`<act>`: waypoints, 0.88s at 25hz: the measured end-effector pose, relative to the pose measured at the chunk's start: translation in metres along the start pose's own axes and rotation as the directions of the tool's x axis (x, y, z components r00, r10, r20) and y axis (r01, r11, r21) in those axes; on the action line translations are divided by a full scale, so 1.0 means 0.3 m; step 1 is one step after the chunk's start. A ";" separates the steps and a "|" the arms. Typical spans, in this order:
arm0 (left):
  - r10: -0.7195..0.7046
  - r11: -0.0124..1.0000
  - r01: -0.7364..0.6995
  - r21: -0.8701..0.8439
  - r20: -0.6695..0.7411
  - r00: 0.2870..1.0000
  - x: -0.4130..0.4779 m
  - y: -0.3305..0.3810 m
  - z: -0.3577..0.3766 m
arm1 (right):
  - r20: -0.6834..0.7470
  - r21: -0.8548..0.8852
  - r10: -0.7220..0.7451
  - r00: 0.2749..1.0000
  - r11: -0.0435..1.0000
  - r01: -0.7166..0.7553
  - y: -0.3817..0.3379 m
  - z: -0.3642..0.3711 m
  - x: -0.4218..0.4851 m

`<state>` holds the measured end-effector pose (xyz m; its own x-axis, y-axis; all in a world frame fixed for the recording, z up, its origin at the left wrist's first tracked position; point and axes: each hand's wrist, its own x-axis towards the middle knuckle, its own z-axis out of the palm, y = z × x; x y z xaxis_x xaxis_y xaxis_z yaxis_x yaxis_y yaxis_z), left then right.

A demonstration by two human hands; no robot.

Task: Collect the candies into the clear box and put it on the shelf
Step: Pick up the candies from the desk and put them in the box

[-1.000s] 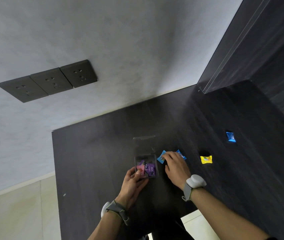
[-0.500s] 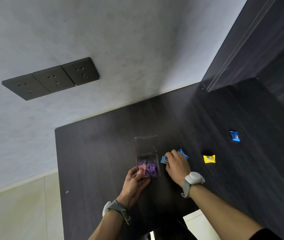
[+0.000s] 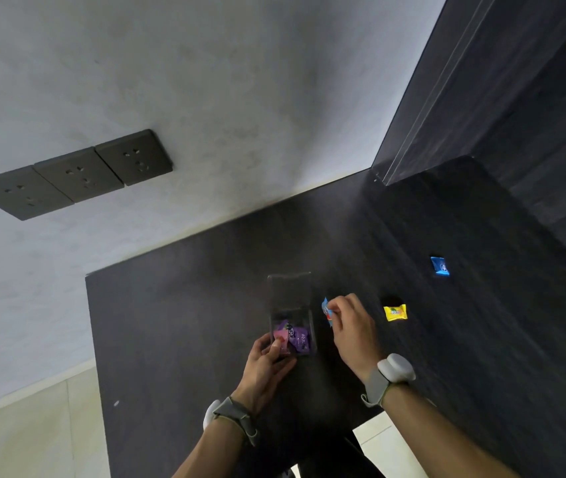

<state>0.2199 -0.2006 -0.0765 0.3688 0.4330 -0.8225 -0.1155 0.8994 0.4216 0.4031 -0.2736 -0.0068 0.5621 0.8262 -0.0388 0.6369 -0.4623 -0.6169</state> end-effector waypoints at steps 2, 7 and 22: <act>-0.005 1.000 0.005 0.011 0.007 1.000 -0.001 -0.003 0.022 | -0.024 0.050 -0.023 0.999 0.998 0.025 -0.018 -0.008 -0.019; -0.006 0.998 0.004 0.065 0.034 0.999 0.004 -0.016 0.071 | 0.032 0.115 -0.041 0.999 0.993 0.037 -0.027 0.012 -0.056; -0.062 0.997 0.062 0.050 -0.006 0.998 0.020 0.000 0.075 | 0.096 -0.339 0.129 0.987 0.936 -0.090 0.183 0.071 0.075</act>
<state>0.2429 -0.1992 -0.0728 0.3697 0.3765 -0.8495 -0.0456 0.9205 0.3881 0.4396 -0.2735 -0.0582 0.5868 0.7863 -0.1933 0.7248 -0.6165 -0.3076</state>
